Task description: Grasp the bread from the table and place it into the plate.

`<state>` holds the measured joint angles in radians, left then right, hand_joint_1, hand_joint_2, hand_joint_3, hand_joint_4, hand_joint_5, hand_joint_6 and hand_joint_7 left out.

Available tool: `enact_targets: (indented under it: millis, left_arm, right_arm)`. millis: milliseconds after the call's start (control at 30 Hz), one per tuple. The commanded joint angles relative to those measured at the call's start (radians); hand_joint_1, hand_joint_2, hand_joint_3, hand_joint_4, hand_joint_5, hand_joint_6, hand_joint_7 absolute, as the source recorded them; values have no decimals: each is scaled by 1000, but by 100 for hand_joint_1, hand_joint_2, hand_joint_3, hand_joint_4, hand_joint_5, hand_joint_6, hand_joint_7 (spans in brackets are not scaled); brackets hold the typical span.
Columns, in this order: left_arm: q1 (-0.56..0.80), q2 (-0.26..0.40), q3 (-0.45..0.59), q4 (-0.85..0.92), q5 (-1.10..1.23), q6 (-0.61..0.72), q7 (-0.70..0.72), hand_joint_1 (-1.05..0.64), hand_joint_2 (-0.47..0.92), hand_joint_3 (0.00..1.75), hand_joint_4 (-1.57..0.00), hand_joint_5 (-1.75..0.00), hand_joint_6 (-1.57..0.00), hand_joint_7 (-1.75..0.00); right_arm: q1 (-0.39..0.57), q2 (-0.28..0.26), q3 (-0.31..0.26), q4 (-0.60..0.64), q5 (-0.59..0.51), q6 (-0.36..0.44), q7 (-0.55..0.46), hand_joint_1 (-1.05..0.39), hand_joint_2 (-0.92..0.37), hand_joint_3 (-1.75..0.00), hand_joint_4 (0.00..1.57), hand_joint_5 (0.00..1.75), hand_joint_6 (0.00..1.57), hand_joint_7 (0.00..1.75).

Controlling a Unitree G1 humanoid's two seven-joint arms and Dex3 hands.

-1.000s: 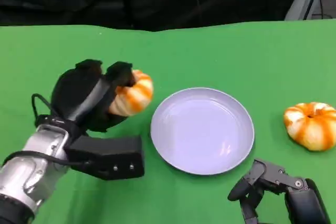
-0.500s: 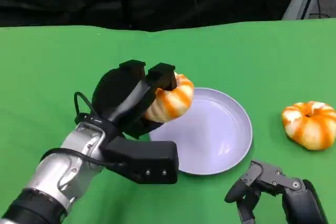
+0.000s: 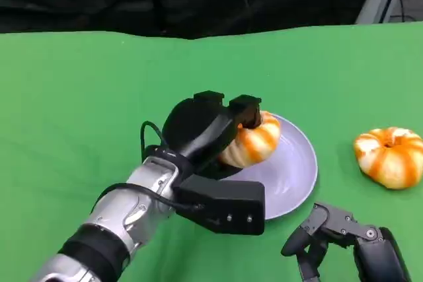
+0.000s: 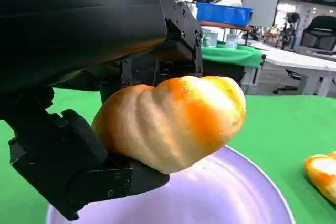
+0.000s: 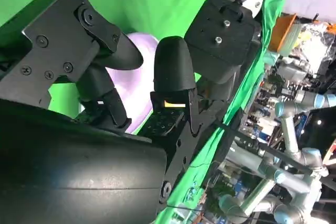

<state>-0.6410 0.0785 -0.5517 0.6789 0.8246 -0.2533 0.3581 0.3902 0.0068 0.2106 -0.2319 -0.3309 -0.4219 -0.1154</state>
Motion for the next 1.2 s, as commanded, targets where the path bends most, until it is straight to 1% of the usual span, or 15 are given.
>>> enact_targets:
  millis: [33,300,333,367,400,433,500,533,633,967,1000,1033,1067,1133,1200]
  left_arm:
    - [-15,16,-1,10,-2,3,3,-15,42,100,-81,-175,-66,-175]
    - [-15,16,-1,10,-2,3,3,-15,42,102,-81,-175,-66,-175]
    - [-23,11,-26,11,11,46,-89,-21,49,95,-65,-154,-53,-151]
    - [-29,7,-45,10,20,79,-159,-48,70,64,-35,-106,-31,-92]
    - [-34,7,-60,4,25,111,-226,-63,81,46,-20,-80,-21,-58]
    - [-36,8,-69,-5,27,132,-269,-75,87,39,-8,-57,-14,-35]
    - [-35,16,-74,-33,24,159,-325,-83,91,37,-2,-41,-10,-21]
    - [-34,18,-75,-43,23,168,-340,-85,92,38,-1,-35,-9,-17]
    - [-29,21,-76,-61,23,182,-359,-86,92,38,0,-31,-9,-14]
    - [-26,24,-79,-72,22,191,-366,-86,92,38,0,-31,-10,-12]
    - [-25,39,-74,-93,12,198,-412,-86,92,38,0,-31,-10,-12]
    - [-23,51,-70,-111,5,205,-450,-91,92,42,0,-16,-5,-8]
    - [-22,60,-67,-126,0,212,-482,-93,92,43,0,-11,-4,-7]
    - [-19,68,-67,-145,-4,222,-510,-94,92,43,0,-6,-2,-6]
    - [-17,71,-69,-155,-7,228,-519,-94,92,43,0,-5,-2,-5]
  right_arm:
    - [6,1,1,-16,7,9,-7,-4,-28,-137,84,169,84,131]
    - [6,1,1,-16,7,9,-7,-4,-28,-137,84,169,84,131]
    - [6,0,1,-16,10,10,-5,-3,-28,-137,84,169,84,131]
    - [6,0,0,-16,13,10,-4,-2,-28,-137,84,169,84,131]
    - [7,-1,0,-18,12,13,-3,-1,-28,-138,84,170,84,131]
    - [7,-1,0,-19,11,16,-3,-1,-28,-138,84,170,84,131]
    - [6,-2,0,-18,10,14,-4,-1,-28,-138,84,170,84,131]
    - [6,-2,-1,-18,11,14,-5,-1,-28,-138,84,170,84,131]
    - [6,-2,-1,-18,11,13,-5,-1,-28,-137,84,170,84,131]
    - [6,-2,-1,-18,11,13,-5,-1,-28,-137,84,170,84,131]
    - [5,-3,-2,-15,12,14,-3,-1,-28,-137,84,170,84,131]
    - [5,-4,-3,-14,12,15,-3,-2,-28,-138,84,171,84,130]
    - [5,-5,-4,-13,13,18,-2,-2,-28,-137,84,171,84,130]
    - [6,-5,-4,-14,15,21,0,-2,-29,-137,83,171,84,130]
    - [6,-5,-4,-14,15,22,0,-2,-29,-136,83,171,84,130]
